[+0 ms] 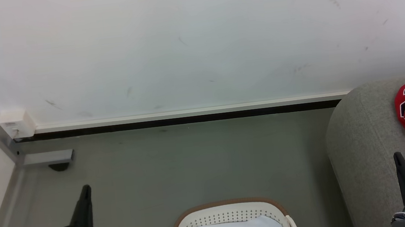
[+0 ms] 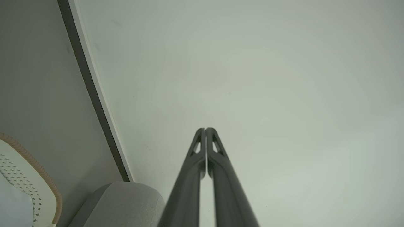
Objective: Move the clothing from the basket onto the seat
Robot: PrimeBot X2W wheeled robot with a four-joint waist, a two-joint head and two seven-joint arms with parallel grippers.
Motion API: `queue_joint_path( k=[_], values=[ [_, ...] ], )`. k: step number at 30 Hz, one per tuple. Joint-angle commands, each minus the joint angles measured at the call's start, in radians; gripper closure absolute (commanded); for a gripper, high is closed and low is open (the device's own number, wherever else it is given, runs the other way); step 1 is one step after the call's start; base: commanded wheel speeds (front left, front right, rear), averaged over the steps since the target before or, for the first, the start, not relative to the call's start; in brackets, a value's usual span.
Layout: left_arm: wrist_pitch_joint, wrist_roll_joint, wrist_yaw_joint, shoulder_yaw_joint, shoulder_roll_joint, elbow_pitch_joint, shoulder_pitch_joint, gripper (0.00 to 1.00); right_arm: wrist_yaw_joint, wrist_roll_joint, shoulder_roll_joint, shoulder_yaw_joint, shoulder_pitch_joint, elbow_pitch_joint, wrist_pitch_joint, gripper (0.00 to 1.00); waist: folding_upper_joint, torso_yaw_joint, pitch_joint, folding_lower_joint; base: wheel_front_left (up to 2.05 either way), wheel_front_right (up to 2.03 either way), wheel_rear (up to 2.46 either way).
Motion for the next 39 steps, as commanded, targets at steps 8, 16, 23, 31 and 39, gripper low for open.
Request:
queue_joint_path(
  k=[8,16,23,31,39],
  values=[
    [0.003,-0.012,-0.003,0.002,0.002,-0.001,-0.01,1.0,-0.002,0.012,-0.014,0.007,-0.004,-0.004,-0.01,1.0,0.0,0.0,0.0,0.0,0.0,0.0,0.0],
    [0.003,-0.012,-0.003,0.002,0.002,-0.001,-0.01,1.0,-0.002,0.018,-0.02,0.016,-0.003,-0.005,-0.016,1.0,0.0,0.0,0.0,0.0,0.0,0.0,0.0],
    [0.003,-0.012,-0.003,0.002,0.002,-0.001,-0.01,1.0,-0.002,0.025,-0.024,0.024,-0.003,-0.006,-0.024,1.0,0.0,0.0,0.0,0.0,0.0,0.0,0.0],
    [0.003,-0.012,-0.003,0.002,0.002,-0.002,-0.01,1.0,-0.002,0.035,-0.031,0.032,-0.002,-0.008,-0.03,1.0,0.0,0.0,0.0,0.0,0.0,0.0,0.0],
    [0.003,-0.012,-0.003,0.002,0.002,-0.002,-0.01,1.0,-0.002,0.045,-0.04,0.042,-0.001,-0.009,-0.038,1.0,0.0,0.0,0.0,0.0,0.0,0.0,0.0]
  ],
)
